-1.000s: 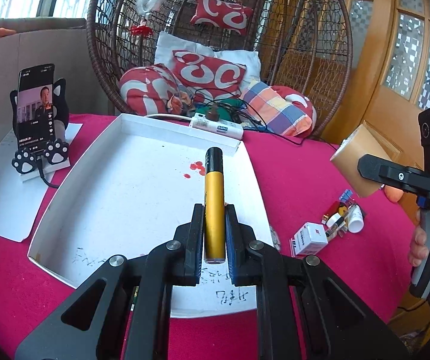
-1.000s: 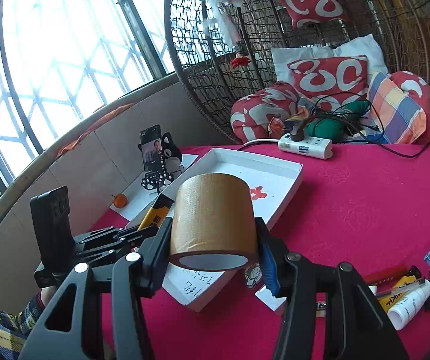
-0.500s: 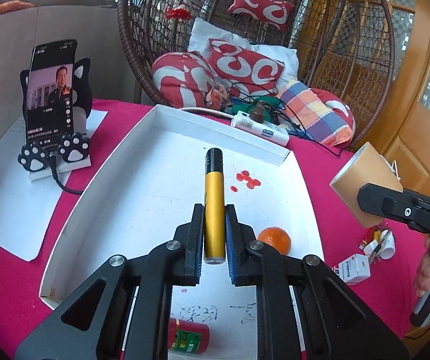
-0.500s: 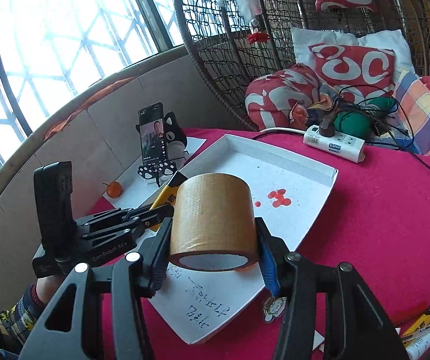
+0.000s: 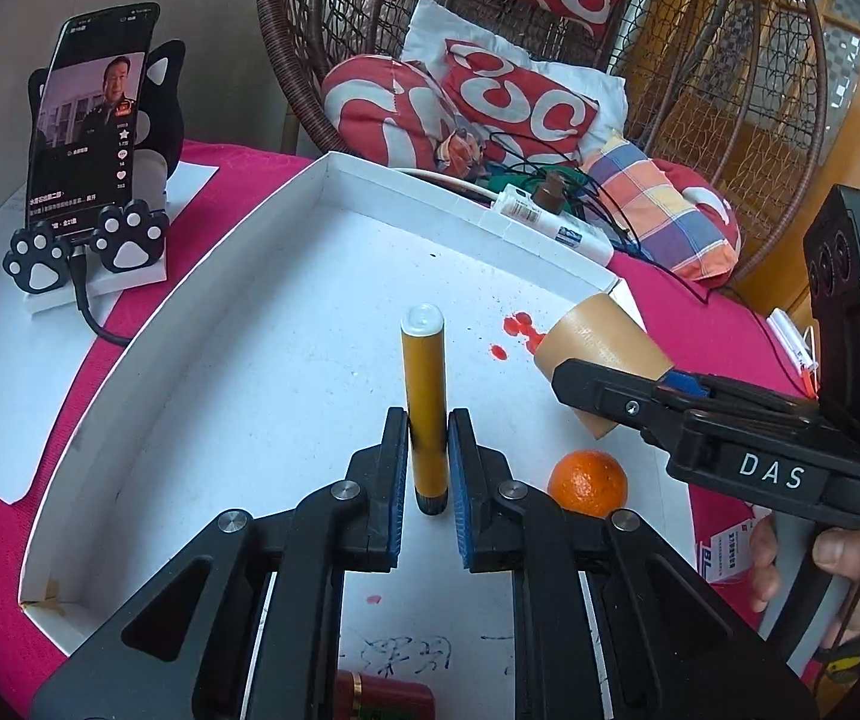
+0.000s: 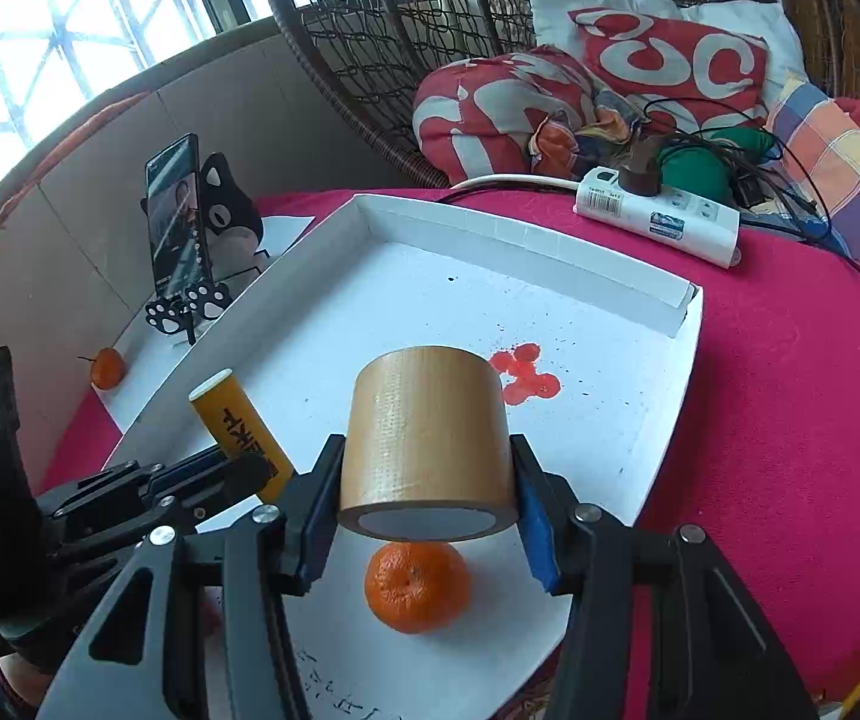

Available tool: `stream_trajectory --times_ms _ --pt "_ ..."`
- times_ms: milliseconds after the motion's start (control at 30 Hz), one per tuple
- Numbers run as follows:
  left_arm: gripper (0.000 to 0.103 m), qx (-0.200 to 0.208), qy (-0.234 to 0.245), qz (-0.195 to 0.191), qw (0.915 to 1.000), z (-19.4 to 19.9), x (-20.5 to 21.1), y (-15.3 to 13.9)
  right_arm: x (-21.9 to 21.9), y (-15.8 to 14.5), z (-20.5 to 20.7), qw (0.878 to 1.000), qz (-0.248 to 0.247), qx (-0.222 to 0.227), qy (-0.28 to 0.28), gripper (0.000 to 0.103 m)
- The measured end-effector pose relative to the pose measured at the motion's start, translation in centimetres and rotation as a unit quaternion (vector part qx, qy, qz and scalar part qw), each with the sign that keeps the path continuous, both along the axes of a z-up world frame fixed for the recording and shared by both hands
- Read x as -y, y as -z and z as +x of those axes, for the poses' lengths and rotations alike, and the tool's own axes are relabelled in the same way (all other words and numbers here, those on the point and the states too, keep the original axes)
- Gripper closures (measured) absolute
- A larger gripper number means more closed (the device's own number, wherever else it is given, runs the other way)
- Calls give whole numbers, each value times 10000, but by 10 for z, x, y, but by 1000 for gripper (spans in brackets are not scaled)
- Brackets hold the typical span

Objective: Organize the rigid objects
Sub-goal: 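Carry the yellow lighter and tape roll into the white tray and release both, then grasp the white box with the left gripper while the right gripper grasps the white pill bottle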

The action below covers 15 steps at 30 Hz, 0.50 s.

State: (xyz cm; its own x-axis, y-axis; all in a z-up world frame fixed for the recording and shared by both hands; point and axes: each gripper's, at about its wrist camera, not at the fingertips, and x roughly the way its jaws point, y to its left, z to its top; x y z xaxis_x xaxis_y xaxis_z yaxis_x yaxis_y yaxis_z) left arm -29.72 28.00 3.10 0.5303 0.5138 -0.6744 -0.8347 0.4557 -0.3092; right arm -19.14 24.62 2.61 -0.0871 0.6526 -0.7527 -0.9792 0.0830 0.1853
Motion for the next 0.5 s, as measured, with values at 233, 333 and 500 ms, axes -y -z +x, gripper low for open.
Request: stream_trajectory --times_ms 233,333,500 --pt "12 259 -632 110 9976 -22 2 -4 13 -14 -2 9990 352 196 191 17" --pt "0 393 -792 182 9959 -30 9 -10 23 -25 -1 9982 524 117 250 13" --pt "0 523 -841 446 9941 -38 29 -25 57 -46 -4 9935 1072 181 327 0"
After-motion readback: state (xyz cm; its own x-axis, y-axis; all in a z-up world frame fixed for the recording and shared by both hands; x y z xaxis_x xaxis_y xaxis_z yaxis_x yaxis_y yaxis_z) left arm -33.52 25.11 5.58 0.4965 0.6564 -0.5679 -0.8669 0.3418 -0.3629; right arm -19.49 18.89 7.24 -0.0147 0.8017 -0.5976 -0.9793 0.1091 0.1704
